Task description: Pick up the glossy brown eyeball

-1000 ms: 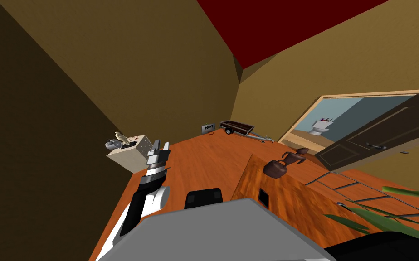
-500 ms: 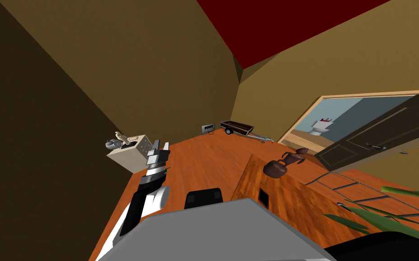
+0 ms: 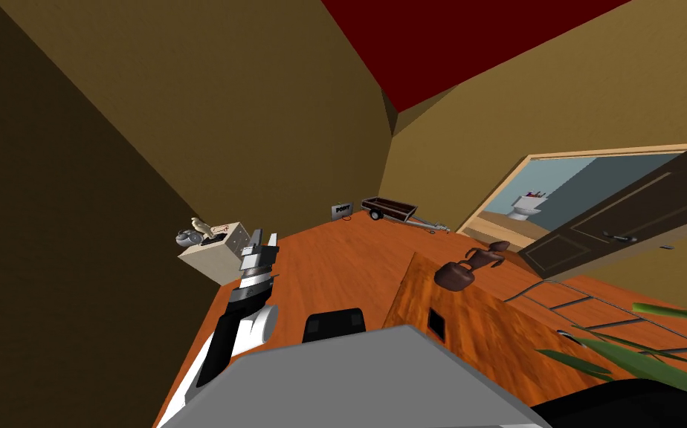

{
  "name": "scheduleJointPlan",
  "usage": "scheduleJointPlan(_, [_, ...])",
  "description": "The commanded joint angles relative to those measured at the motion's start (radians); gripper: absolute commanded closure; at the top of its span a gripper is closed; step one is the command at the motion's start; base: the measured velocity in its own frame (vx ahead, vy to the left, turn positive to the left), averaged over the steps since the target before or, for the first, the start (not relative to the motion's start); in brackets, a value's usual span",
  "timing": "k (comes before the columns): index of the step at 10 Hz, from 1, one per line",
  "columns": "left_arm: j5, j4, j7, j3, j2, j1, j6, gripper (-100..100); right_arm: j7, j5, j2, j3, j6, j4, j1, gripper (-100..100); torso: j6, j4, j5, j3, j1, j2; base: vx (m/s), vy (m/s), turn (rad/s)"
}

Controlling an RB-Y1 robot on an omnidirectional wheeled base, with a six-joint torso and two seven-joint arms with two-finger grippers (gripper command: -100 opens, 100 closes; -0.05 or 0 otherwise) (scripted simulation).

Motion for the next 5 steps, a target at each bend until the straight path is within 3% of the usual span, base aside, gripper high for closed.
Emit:
scheduleJointPlan(1, [0.0,0.0,0.0,0.0,0.0,0.0,0.0,0,0.002,-0.008,-0.027,-0.006,-0.029,-0.003,0.004,100,0.0,0.0,0.0,0.0,0.0,0.0,0.005,0.148,0.002])
scheduleJointPlan(3, [0.0,0.0,0.0,0.0,0.0,0.0,0.0,0,0.013,-0.026,-0.065,-0.019,-0.063,-0.017,0.013,100,0.0,0.0,0.0,0.0,0.0,0.001,-0.007,0.139,0.002])
scheduleJointPlan(4, [0.0,0.0,0.0,0.0,0.0,0.0,0.0,0,0.011,-0.025,-0.057,-0.017,-0.054,-0.018,0.013,100,0.0,0.0,0.0,0.001,0.0,0.001,-0.007,0.056,-0.01])
scheduleJointPlan(5, [0.0,0.0,0.0,0.0,0.0,0.0,0.0,0,0.019,-0.028,-0.058,-0.019,-0.057,-0.022,0.015,0,0.0,0.0,0.0,0.001,-0.004,0.001,-0.001,0.012,-0.002])
